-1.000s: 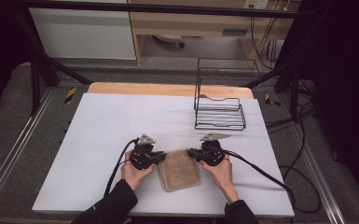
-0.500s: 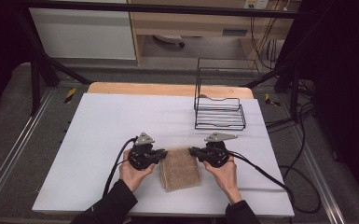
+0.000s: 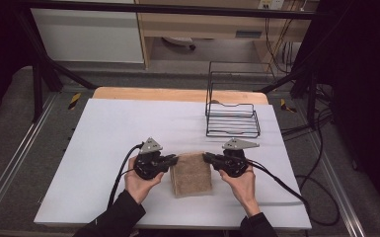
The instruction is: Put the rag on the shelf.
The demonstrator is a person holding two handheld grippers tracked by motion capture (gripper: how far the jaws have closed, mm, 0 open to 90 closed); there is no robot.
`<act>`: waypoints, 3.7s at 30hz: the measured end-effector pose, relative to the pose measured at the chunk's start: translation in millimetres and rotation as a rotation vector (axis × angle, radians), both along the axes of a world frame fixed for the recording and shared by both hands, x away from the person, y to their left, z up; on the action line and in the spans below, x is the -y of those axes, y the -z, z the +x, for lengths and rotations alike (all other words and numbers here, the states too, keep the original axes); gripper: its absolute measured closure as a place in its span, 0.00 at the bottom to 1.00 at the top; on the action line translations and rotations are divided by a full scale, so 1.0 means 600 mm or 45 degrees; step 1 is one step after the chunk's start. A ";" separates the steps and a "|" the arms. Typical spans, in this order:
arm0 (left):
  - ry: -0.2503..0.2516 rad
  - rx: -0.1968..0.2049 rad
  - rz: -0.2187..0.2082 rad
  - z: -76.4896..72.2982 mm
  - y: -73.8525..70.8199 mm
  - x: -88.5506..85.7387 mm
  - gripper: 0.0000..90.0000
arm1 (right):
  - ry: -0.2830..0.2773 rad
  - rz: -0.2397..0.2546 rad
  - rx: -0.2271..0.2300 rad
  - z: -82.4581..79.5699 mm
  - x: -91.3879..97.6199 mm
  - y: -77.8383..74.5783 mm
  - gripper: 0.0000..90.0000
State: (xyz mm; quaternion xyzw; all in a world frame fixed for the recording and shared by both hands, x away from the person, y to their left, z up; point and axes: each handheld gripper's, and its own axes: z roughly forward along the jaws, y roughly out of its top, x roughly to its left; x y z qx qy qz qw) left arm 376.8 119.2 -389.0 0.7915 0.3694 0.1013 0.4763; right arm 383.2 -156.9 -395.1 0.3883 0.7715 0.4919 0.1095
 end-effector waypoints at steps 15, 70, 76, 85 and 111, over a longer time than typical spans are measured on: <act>0.000 0.065 -0.035 -0.011 -0.026 -0.001 0.91 | 0.001 0.029 0.084 -0.015 0.005 -0.030 0.95; 0.016 0.307 -0.202 0.040 -0.167 0.066 0.91 | 0.193 0.104 0.413 -0.024 0.068 -0.173 0.96; 0.015 0.324 -0.226 0.049 -0.181 0.074 0.91 | 0.211 0.104 0.444 -0.022 0.074 -0.187 0.96; 0.019 0.361 -0.257 0.059 -0.205 0.088 0.91 | 0.237 0.117 0.491 -0.019 0.085 -0.209 0.96; 0.014 0.455 -0.337 0.094 -0.271 0.133 0.91 | 0.331 0.132 0.614 0.003 0.117 -0.276 0.96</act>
